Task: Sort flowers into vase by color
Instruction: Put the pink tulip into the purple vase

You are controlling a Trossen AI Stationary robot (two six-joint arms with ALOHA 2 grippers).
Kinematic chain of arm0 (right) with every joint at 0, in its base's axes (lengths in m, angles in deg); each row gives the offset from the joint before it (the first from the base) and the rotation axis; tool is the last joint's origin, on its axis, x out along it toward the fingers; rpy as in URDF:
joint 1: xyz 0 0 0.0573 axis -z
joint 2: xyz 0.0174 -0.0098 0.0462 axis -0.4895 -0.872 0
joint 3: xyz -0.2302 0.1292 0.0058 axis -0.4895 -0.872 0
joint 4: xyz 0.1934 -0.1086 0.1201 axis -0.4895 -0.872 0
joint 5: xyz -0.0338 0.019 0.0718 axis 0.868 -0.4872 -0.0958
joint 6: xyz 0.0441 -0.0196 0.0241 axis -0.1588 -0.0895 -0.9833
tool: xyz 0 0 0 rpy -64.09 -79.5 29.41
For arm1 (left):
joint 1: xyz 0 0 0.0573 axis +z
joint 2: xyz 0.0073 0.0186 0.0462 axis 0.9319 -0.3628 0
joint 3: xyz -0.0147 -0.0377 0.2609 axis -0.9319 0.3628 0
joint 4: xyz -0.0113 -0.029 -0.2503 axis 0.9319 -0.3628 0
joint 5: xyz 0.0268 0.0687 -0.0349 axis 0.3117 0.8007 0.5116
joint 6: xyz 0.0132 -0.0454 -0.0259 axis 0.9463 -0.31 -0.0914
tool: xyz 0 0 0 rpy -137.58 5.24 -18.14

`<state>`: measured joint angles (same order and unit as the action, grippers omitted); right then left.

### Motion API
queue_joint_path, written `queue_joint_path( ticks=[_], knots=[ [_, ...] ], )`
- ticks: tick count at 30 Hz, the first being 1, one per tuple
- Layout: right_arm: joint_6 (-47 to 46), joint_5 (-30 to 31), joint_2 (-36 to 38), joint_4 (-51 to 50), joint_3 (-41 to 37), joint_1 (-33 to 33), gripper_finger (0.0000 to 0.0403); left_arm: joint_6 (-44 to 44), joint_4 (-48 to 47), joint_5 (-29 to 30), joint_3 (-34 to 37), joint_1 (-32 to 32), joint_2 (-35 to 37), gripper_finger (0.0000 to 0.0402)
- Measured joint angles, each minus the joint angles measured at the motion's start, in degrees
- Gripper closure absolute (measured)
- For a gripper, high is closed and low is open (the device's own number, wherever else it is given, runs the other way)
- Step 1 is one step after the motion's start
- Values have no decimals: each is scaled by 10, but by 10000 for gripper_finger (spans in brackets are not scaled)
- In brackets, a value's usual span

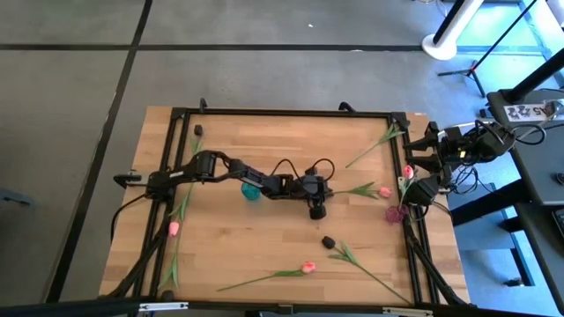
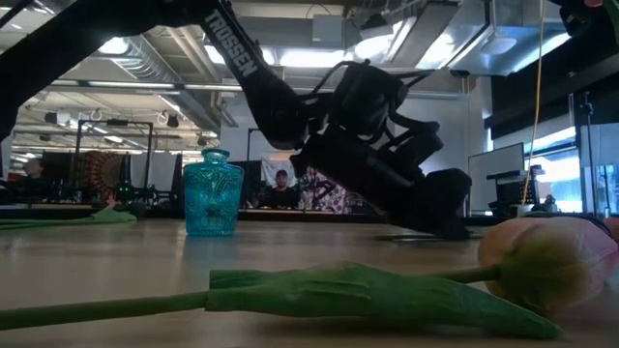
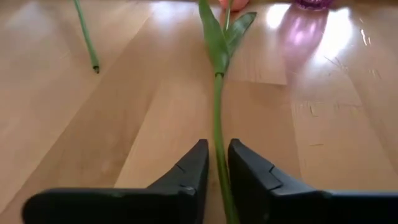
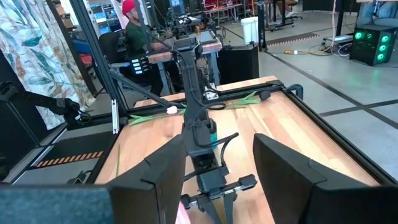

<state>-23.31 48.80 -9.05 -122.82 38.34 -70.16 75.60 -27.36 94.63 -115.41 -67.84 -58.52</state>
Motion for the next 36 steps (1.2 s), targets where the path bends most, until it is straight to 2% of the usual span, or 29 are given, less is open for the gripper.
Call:
queue_joint_path(
  ticks=[5,14,20,27,31,36],
  knots=[
    [0,-5,0,0,0,0,214,-15,-4,3,-1,0,-13,393],
    [-1,-15,0,0,0,0,214,-6,-26,28,3,6,11,400],
    [-2,-20,0,1,0,0,214,4,-56,67,6,17,81,401],
    [8,-17,1,-7,12,0,214,13,-92,68,5,25,171,401],
    [48,19,1,-11,31,0,214,20,-83,69,4,31,224,401],
    [100,91,1,-8,51,0,211,20,-15,62,3,41,259,401]
  ],
)
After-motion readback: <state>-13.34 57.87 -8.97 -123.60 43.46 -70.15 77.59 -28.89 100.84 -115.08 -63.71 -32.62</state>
